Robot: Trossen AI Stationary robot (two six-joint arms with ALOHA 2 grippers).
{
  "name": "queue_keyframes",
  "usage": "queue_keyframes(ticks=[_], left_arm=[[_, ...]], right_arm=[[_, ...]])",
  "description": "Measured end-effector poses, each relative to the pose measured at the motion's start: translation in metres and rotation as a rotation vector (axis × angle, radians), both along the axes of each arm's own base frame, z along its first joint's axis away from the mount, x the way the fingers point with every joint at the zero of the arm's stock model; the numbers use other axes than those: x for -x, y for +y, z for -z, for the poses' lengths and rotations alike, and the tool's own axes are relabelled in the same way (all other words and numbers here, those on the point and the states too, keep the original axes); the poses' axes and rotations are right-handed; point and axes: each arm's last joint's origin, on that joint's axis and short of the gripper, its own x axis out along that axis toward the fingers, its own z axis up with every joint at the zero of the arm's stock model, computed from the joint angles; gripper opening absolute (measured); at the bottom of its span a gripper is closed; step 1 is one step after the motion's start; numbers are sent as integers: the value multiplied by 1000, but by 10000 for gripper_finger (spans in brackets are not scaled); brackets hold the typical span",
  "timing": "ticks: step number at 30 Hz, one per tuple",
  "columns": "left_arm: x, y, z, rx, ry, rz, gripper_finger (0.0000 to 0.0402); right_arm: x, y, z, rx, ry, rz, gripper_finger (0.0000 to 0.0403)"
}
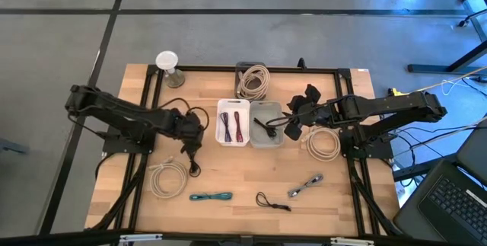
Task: Pick & Place USB Port
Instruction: Put the black charger cable into the gray bin
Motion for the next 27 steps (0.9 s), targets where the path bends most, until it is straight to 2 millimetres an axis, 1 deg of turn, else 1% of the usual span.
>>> queue_keyframes(ticks=[5,9,13,19,21,23,26,27], left_arm=[[-2,11,19,56,63,-43,102],[2,16,41,158,26,-51,100],[9,18,54,195,4,-60,98],[15,20,52,210,23,-64,98],[18,21,46,222,2,-60,99],[26,21,41,239,21,-57,100],[23,21,29,232,-86,-42,98],[25,21,27,232,-88,-43,97]], right_arm=[[1,0,0,1,8,0,161],[1,0,1,1,10,0,161],[1,0,1,1,10,0,161],[1,0,1,1,8,0,161],[1,0,1,1,8,0,161],[1,0,0,0,7,0,161],[0,0,0,1,7,0,161],[0,0,1,1,8,0,161]])
